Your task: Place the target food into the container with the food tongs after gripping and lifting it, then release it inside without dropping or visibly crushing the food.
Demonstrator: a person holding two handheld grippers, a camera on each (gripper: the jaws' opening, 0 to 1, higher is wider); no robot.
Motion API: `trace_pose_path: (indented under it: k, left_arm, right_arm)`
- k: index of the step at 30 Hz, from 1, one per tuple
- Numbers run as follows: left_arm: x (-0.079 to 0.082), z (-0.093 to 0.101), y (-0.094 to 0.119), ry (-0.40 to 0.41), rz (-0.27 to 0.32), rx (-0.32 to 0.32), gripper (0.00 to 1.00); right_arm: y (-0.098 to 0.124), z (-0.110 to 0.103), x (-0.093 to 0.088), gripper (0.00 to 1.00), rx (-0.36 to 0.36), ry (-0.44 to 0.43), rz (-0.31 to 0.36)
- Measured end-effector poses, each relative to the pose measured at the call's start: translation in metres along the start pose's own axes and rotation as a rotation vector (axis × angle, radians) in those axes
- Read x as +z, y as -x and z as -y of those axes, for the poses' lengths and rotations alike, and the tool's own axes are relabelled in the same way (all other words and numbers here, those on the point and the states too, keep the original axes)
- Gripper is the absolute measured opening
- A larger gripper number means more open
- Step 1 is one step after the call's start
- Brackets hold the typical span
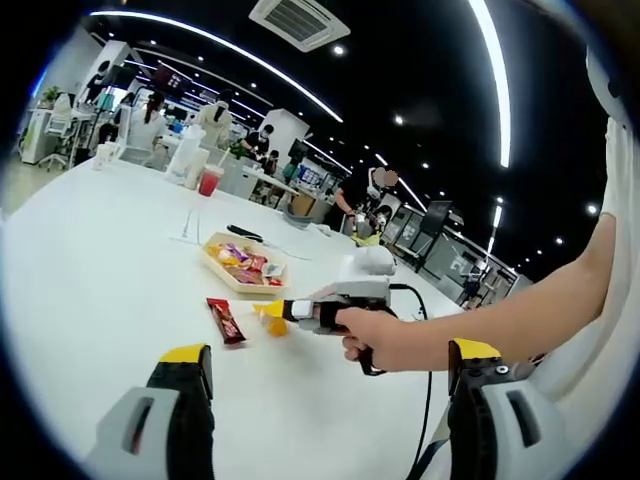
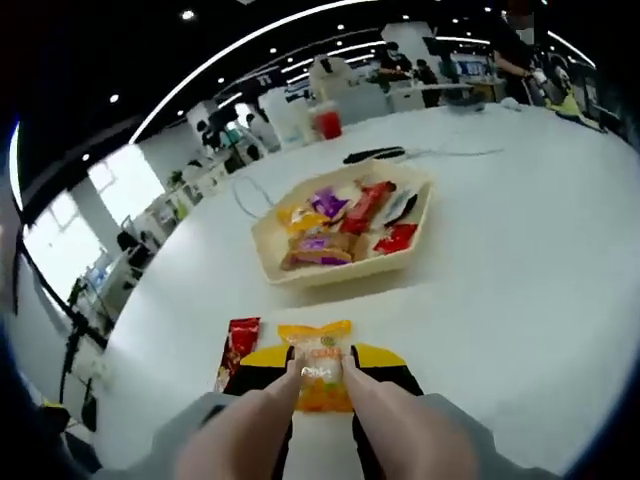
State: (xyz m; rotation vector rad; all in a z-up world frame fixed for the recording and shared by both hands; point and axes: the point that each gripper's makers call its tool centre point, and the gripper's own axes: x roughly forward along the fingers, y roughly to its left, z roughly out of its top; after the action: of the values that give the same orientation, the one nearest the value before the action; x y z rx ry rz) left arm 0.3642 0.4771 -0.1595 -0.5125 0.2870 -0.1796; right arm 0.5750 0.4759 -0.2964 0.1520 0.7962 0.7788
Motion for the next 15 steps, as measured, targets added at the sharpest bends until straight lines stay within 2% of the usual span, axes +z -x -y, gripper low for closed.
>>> trace_pose_path:
  k: [6, 11, 15]
  left_arm:
    - [-0.0051, 0.0026, -0.0014, -0.002, -0.013, -0.005, 0.98]
    - [-0.0037, 0.0069, -0.0032, -0.008, -0.015, -0.019, 0.99]
    - [-0.0019, 0.0058, -0.0063, -0.001, -0.014, -0.013, 0.99]
  right_arm:
    - [0.0028, -0.0019, -0.0021, 0.21, 0.006, -0.013, 0.004]
    - [0.0044, -0.0045, -0.0034, 0.21, 0.01, 0.023, 0.011]
    - [0.0051, -0.0018, -0.0033, 0.21, 0.017, -0.03, 0.012]
